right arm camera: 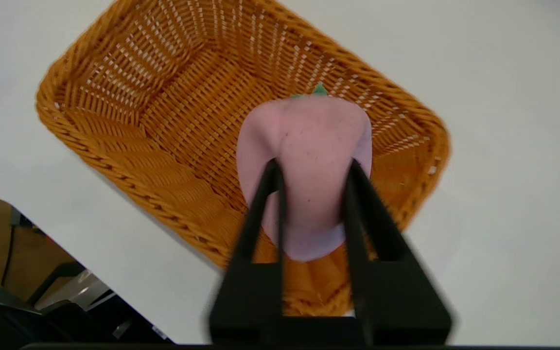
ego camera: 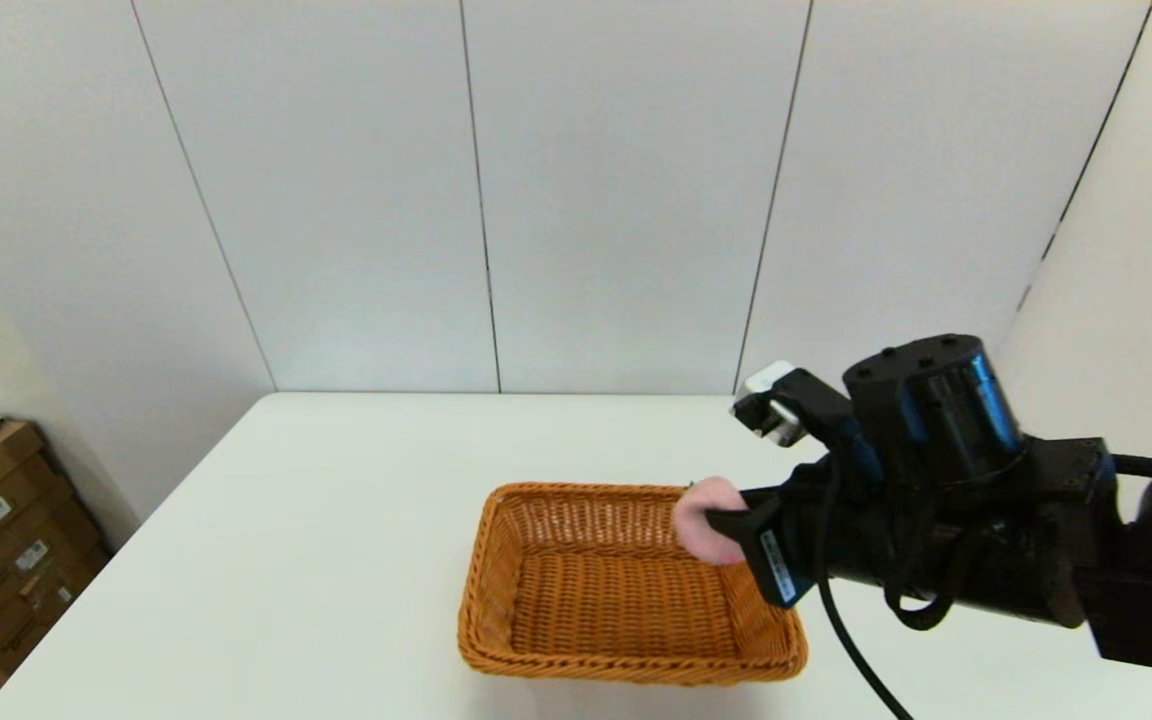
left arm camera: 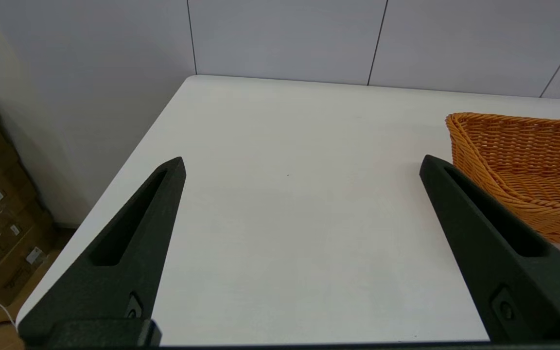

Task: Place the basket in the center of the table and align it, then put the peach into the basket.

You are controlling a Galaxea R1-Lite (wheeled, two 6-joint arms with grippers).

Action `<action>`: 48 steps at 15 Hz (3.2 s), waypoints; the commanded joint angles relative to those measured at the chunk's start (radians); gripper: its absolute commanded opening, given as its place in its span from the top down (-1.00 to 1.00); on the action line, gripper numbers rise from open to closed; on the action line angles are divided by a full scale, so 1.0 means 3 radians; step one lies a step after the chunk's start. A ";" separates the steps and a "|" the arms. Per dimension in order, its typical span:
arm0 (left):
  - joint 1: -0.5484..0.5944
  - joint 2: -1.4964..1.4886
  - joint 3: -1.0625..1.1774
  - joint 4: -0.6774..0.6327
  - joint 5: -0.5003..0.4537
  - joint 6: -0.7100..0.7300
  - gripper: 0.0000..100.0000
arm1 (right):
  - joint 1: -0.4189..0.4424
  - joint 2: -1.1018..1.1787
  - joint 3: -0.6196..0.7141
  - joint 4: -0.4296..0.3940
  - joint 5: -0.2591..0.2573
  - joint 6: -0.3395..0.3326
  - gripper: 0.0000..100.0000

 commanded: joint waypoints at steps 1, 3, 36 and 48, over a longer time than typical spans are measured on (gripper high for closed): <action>0.0000 -0.0001 0.0000 -0.0001 -0.0001 -0.0002 -1.00 | -0.0036 0.0248 -0.0105 -0.0024 -0.0023 0.0135 -1.00; 0.0000 -0.0001 0.0000 -0.0001 -0.0001 -0.0002 -1.00 | -0.0250 0.0191 -0.0151 0.0002 -0.0033 0.0253 -1.00; 0.0000 -0.0001 0.0000 -0.0001 0.0004 -0.0007 -1.00 | -0.2224 -0.5556 0.2646 0.0922 0.0305 -0.0356 -1.00; 0.0000 -0.0001 0.0000 -0.0001 0.0004 -0.0002 -1.00 | -0.2224 -0.5556 0.2682 0.0769 0.0325 -0.0233 -1.00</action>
